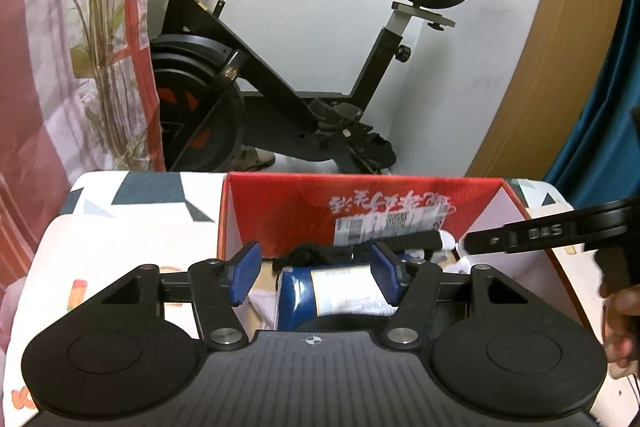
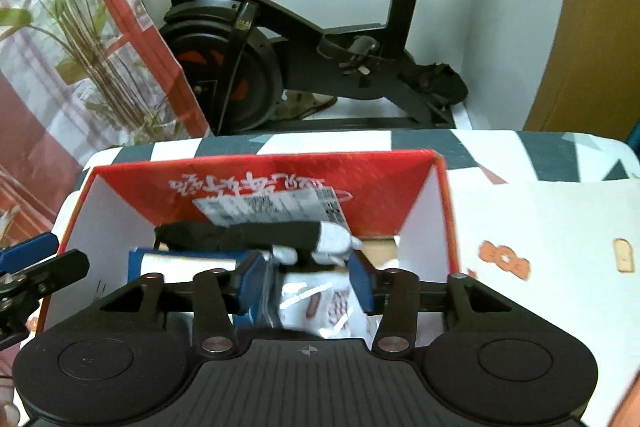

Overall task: Organize soft objects
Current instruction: 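Lower the glove into the box and open both tools, then close the left tool on the green tasseled sachet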

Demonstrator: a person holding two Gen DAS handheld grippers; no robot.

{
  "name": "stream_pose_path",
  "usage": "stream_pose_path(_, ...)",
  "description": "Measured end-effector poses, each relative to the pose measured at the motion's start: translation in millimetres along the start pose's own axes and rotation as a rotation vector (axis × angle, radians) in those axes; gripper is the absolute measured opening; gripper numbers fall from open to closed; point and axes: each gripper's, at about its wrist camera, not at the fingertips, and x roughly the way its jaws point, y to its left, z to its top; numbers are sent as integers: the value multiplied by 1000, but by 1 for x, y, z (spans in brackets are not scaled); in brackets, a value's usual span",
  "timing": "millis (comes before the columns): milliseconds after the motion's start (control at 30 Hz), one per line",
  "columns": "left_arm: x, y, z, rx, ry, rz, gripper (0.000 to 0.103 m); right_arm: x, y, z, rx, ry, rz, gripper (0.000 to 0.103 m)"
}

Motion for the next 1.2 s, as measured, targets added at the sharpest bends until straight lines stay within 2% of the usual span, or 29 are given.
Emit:
stream_pose_path(300,-35,-3,-22,6,-4,28,65,-46,0,-44,-7,-17,-8,63)
stream_pose_path(533,-62,7,-48,-10,4,24,65,-64,5,-86,-5,-36,18,64)
stream_pose_path(767,-98,33,-85,-38,-4,28,65,-97,12,-136,-50,-154,76,71)
stream_pose_path(833,-106,42,-95,-43,1,34,65,-108,13,-148,-71,-206,84,76)
stream_pose_path(1000,-115,64,-121,-74,25,56,65,-125,5,-173,-42,-294,128,79)
stream_pose_path(1200,-97,76,-146,-127,68,41,65,-109,-7,-200,33,-286,141,79)
